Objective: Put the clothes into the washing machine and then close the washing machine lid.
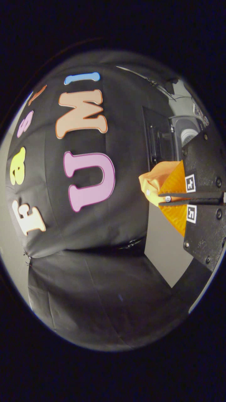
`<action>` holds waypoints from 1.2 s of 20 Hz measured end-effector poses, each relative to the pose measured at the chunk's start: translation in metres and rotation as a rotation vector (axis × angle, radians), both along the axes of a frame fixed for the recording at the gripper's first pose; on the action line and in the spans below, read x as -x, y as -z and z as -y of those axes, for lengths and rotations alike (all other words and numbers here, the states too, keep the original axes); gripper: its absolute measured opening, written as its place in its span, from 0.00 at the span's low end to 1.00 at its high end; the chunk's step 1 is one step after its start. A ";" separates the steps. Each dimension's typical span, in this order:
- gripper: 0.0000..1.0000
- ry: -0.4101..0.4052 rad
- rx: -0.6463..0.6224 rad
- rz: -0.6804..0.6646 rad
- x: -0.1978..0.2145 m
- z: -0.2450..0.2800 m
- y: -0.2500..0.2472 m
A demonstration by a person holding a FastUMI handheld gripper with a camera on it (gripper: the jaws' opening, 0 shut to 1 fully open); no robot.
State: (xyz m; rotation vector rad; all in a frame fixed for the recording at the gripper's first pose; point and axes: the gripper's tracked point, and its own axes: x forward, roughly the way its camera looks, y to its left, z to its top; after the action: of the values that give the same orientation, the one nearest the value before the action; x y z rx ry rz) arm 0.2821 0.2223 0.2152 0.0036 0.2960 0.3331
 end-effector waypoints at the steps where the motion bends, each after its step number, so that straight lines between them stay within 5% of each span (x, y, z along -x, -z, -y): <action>1: 0.00 0.016 -0.005 0.005 -0.001 0.014 -0.004; 8: 0.00 0.123 0.105 0.049 -0.031 0.093 0.012; 24: 0.00 0.251 0.047 -0.219 -0.100 0.159 0.274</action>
State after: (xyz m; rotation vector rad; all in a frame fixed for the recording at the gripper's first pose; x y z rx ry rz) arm 0.3822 0.0630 -0.0586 0.0313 0.5154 0.0753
